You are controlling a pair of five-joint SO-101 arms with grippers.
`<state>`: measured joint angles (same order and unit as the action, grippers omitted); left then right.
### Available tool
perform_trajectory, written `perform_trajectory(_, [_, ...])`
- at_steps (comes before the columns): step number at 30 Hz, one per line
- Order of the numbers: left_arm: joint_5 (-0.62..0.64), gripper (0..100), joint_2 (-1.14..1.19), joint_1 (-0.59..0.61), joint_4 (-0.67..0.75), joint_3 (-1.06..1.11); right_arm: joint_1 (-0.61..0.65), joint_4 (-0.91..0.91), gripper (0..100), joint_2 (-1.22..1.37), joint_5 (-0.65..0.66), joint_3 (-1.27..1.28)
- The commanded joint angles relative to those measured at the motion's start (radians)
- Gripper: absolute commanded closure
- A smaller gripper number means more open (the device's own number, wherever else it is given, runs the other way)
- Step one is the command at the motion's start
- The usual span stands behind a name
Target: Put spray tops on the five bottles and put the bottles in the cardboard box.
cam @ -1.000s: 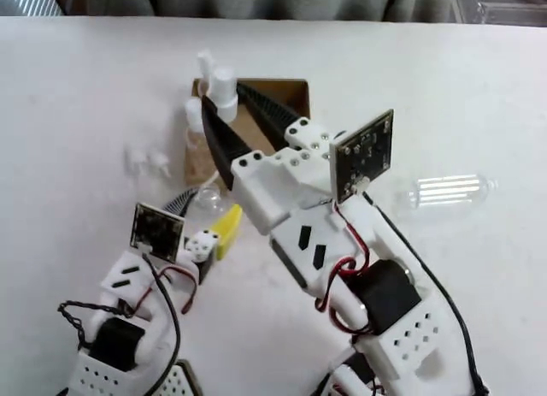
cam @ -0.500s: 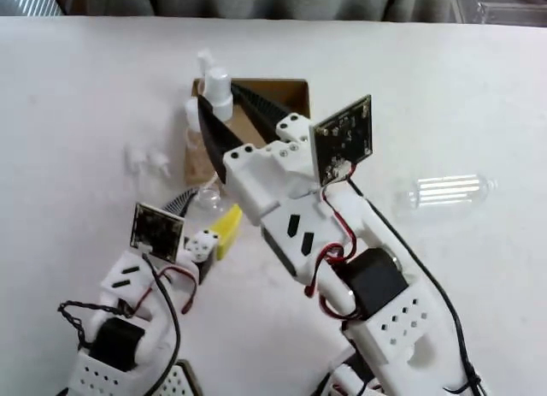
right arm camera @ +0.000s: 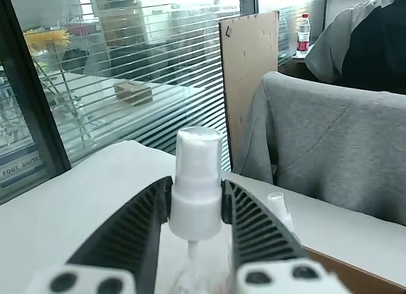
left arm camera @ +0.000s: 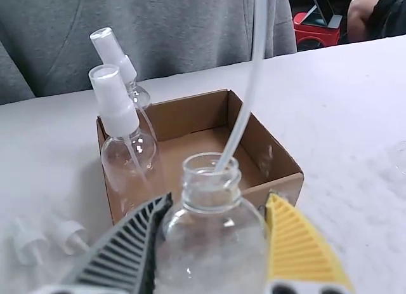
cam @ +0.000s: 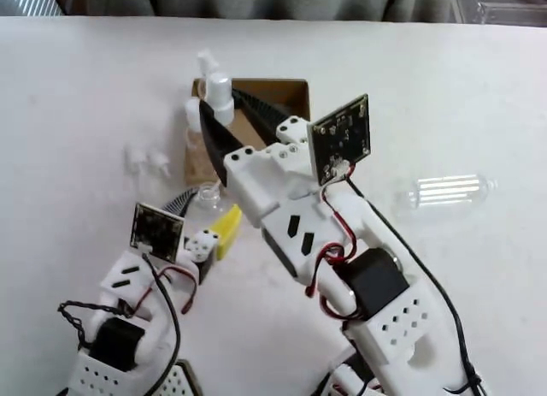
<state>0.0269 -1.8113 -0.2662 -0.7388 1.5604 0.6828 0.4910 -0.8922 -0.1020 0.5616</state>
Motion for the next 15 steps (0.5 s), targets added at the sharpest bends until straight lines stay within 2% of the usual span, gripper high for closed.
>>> perform_trajectory(1, [-0.009, 98, -0.013, 0.001, 0.011, -0.043, -0.008, -0.001, 98.3, 0.008, -0.006, -0.009])
perform_trajectory(15, [-0.009, 98, -0.013, 0.004, 0.011, -0.043, 0.022, -0.116, 98.3, 0.001, -0.008, 0.210])
